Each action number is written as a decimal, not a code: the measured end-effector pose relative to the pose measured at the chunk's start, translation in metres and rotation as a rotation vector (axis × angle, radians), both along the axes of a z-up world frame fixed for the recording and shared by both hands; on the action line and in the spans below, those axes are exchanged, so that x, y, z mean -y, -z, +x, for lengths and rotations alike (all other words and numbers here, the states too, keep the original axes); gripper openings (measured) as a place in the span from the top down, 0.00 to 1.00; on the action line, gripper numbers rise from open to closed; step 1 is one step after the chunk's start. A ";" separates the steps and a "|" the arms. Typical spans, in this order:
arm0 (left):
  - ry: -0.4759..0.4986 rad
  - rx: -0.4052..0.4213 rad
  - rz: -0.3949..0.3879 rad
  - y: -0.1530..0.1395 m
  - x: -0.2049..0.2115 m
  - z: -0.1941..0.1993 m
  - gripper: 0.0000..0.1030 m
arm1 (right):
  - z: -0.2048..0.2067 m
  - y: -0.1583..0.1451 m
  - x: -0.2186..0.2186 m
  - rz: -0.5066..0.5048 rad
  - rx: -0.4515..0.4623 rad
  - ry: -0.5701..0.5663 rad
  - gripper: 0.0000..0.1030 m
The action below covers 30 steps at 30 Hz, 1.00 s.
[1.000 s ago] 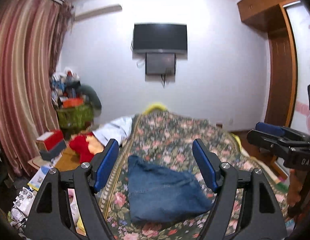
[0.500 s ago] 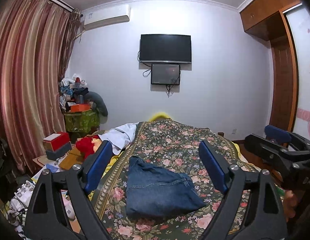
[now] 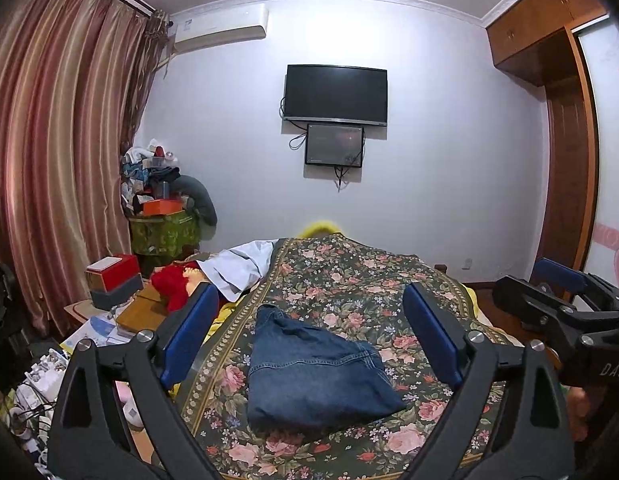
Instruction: Fold large clothes
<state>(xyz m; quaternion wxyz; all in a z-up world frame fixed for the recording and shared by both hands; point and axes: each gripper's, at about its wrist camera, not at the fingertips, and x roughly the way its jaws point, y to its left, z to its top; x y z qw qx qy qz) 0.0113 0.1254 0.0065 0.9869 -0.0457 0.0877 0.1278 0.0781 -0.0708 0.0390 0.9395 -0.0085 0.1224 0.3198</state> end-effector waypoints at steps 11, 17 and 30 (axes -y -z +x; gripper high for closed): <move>-0.003 -0.015 0.007 0.004 0.004 0.004 0.04 | 0.004 0.003 0.000 -0.004 -0.017 0.008 0.00; 0.001 -0.017 -0.009 0.004 0.002 0.006 0.04 | 0.006 0.005 0.001 -0.004 -0.026 0.014 0.00; 0.005 -0.024 -0.013 0.005 0.000 0.008 0.03 | 0.009 0.008 0.002 -0.003 -0.040 0.019 0.00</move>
